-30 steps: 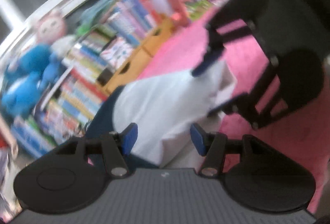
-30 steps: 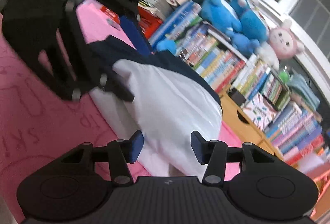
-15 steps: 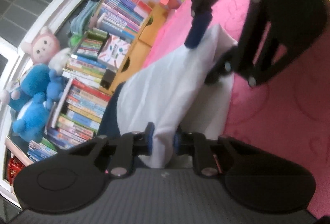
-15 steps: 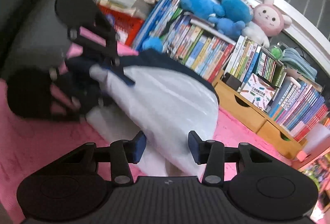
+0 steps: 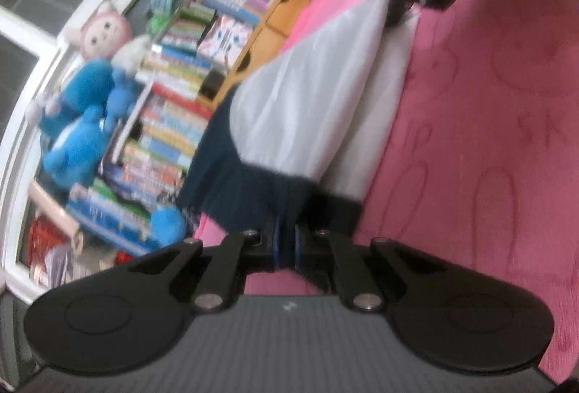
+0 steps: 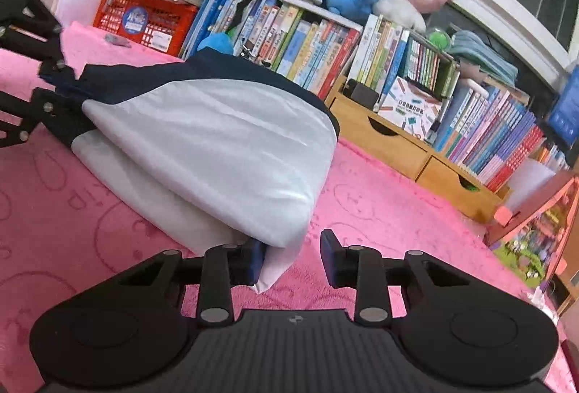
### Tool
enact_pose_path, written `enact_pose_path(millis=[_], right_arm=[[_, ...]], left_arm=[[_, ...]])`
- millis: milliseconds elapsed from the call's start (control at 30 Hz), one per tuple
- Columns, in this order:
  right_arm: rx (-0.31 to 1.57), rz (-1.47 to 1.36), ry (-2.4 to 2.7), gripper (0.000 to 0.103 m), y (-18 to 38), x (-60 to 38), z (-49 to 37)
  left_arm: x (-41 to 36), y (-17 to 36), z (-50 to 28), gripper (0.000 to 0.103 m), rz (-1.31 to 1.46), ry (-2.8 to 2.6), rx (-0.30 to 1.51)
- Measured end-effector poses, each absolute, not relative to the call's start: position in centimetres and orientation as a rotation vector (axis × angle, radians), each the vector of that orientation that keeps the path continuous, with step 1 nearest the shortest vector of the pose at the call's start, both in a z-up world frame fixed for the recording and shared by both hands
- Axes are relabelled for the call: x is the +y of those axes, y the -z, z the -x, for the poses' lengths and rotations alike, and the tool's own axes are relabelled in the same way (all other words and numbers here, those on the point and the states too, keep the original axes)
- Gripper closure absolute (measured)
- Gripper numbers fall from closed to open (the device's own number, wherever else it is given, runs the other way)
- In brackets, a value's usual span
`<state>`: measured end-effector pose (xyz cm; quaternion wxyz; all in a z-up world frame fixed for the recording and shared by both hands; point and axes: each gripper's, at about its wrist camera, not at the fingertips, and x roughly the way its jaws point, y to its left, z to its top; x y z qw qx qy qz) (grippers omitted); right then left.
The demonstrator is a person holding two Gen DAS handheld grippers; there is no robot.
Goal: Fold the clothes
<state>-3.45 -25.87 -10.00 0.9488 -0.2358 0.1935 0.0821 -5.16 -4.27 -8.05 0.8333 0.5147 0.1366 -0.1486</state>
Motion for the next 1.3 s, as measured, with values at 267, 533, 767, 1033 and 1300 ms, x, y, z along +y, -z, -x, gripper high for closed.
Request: enact_pose_path(millis=[267,533,767,1033,1300], right_arm=[[0.451,0.392,-0.176,0.07,9.9,-26.5,3.4],[0.513,0.264,-0.188,0.088,9.4,-27.1,3.2],[0.561,0.176,-0.199,0.081,8.8,-27.8,3.1],[0.599,0.174,-0.196,0.083,8.1,-27.5,3.6],[0.613,0.201,-0.209,0.038,6.9,-25.7,5.5]], left_arm=[[-2.9,7.4,6.1,0.096,-0.97,0.27,0.383],[1.1,2.0,5.9,0.094,-0.404,0.321,0.538],[0.2,0.2,4.8,0.081,-0.163,0.349,0.548],[-0.6,0.1,2.7,0.051,0.0,0.269,0.652],[-1.7,1.0,2.5,0.045,-0.037,0.23,0.741]])
